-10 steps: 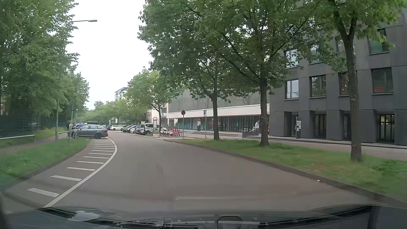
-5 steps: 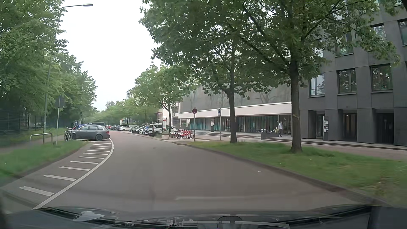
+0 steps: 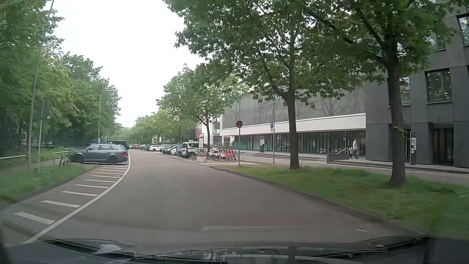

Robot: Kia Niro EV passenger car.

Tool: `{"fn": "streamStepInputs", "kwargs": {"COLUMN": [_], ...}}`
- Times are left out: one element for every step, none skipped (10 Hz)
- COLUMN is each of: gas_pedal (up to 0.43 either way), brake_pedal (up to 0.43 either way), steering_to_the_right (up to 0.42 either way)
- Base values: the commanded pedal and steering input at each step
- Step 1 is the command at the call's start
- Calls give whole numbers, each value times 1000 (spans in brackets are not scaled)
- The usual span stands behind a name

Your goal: Follow the waypoints while adhering to traffic rules and regulations

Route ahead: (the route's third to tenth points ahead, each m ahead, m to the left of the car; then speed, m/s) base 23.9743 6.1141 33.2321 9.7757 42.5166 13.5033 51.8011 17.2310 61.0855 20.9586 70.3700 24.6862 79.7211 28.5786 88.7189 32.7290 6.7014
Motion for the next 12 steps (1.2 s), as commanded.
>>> {"fn": "streamStepInputs", "kwargs": {"gas_pedal": [87,87,87,87,87,87,87,87,87,87,87,87], "brake_pedal": [0,0,0,0,0,0,0,0,0,0,0,0], "steering_to_the_right": [-70,-70,-70,-72,-73,-73,-73,-74,-73,-74,-73,-74]}}
